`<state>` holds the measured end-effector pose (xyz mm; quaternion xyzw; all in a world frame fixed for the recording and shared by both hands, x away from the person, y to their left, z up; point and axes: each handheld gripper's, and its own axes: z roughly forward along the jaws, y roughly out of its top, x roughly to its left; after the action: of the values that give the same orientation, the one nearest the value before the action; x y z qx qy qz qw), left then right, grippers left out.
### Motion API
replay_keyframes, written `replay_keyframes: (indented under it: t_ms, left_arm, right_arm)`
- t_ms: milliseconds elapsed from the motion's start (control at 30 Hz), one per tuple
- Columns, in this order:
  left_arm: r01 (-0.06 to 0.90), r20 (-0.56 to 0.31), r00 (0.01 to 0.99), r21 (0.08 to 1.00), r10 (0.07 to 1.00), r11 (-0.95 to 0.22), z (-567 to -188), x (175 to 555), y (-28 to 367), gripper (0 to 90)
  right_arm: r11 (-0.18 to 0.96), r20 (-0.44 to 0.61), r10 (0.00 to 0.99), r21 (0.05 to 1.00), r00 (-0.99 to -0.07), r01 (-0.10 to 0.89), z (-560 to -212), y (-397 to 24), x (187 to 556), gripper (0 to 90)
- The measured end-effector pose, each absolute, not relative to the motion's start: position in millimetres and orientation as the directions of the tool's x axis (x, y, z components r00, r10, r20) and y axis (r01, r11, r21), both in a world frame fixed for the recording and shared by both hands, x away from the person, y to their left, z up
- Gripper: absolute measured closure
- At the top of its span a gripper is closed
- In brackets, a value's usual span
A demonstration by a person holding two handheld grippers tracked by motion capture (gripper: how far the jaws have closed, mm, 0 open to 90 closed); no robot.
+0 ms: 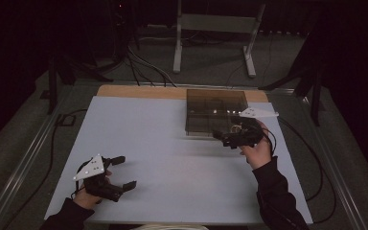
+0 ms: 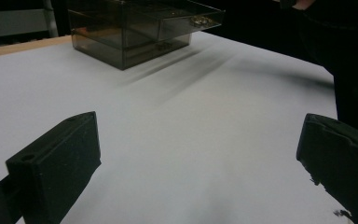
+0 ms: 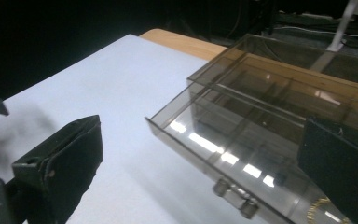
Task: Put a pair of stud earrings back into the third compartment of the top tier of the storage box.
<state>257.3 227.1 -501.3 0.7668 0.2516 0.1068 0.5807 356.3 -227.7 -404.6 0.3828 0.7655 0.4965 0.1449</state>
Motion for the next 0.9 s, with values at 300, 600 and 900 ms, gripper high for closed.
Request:
replay_keyframes:
  t_ms: [300,600,900]
  left_arm:
    - [0.263,-0.132,0.852,0.945,0.506,-0.196,-501,258,227,0.5]
    - [0.261,-0.132,0.857,0.944,0.497,-0.2,-501,260,224,0.5]
    - [0.261,-0.133,0.858,0.945,0.497,-0.198,-501,260,225,0.5]
  right_arm:
    - [0.219,0.186,0.693,0.866,-0.696,0.449,-410,-214,345,0.2]
    - [0.256,0.186,0.662,0.854,-0.726,0.452,-432,-206,328,0.3]
    - [0.283,0.17,0.651,0.85,-0.74,0.445,-463,-211,313,0.3]
